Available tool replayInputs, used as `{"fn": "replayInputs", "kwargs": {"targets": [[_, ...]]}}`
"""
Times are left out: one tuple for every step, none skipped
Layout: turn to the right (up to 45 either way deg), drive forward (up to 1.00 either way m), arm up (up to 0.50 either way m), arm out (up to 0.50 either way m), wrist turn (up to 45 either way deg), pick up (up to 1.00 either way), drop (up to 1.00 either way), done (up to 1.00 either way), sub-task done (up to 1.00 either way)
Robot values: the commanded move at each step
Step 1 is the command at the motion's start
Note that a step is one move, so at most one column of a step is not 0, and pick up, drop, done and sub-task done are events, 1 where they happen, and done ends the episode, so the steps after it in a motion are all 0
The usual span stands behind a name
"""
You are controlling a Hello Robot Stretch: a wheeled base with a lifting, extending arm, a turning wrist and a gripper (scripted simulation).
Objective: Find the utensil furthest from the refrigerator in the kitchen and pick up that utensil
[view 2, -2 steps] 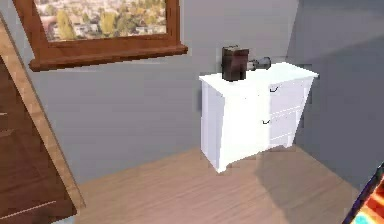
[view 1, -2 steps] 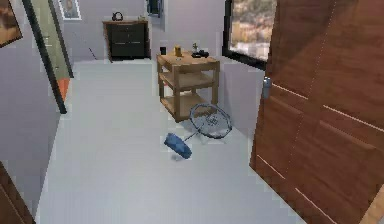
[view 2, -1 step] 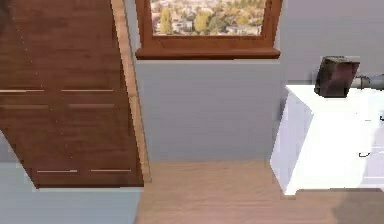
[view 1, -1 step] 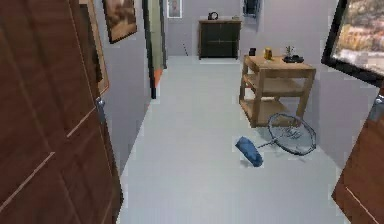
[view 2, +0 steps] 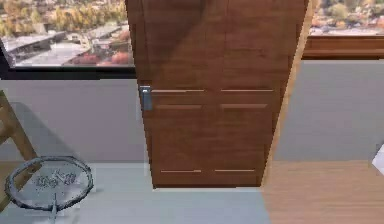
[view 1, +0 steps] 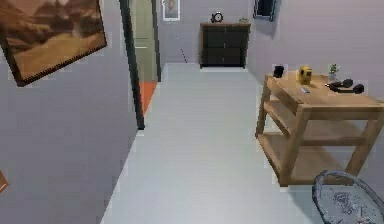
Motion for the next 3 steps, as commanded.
{"fn": "replayInputs", "kwargs": {"targets": [[0.0,1.00,0.00,0.00,0.0,0.00,0.00,0.00,0.00],[0.0,1.00,0.00,0.00,0.0,0.00,0.00,0.00,0.00],[0.0,0.65,0.00,0.00,0.0,0.00,0.00,0.00,0.00]]}}
